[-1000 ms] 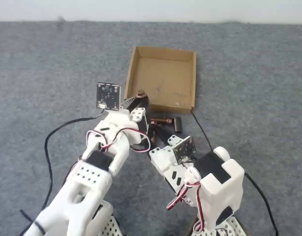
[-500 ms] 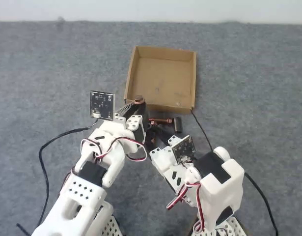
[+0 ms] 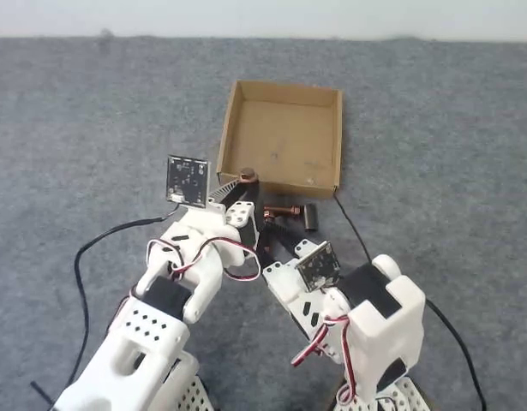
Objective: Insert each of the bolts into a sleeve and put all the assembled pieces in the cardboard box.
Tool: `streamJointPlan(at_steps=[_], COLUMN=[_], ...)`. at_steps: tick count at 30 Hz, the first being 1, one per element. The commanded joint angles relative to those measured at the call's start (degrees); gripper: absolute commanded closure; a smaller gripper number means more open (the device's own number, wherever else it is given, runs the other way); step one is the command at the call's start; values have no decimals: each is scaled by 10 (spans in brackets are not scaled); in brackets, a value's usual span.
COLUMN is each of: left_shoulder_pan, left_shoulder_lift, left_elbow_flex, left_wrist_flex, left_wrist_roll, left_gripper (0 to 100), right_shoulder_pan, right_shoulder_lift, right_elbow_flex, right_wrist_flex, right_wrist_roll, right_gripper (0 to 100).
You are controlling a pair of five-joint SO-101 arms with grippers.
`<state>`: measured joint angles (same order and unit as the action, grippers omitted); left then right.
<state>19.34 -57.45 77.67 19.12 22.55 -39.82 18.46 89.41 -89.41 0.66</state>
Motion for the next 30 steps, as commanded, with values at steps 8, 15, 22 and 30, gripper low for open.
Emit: streamJointPlan(at_steps=[8,15,22,30], left_shoulder_pan=[12,23,38,35], left_shoulder_lift=[8,9,9,4], left_elbow_flex=[-13,22,28,64], left_wrist_flex=[-22,-73,-73,-74], left_wrist_roll=[-2,-4,-37,-39], left_gripper=[988,988,988,988], right_shoulder_pan=[-4,-3,-1,2], right_shoulder_lift=[-13,-13,-13,-13], right_elbow_flex=[8,11,16,18], right_wrist_flex=[-29,-37,-44,-44], right_wrist_roll=[11,11,11,11], right_gripper=[993,993,993,993])
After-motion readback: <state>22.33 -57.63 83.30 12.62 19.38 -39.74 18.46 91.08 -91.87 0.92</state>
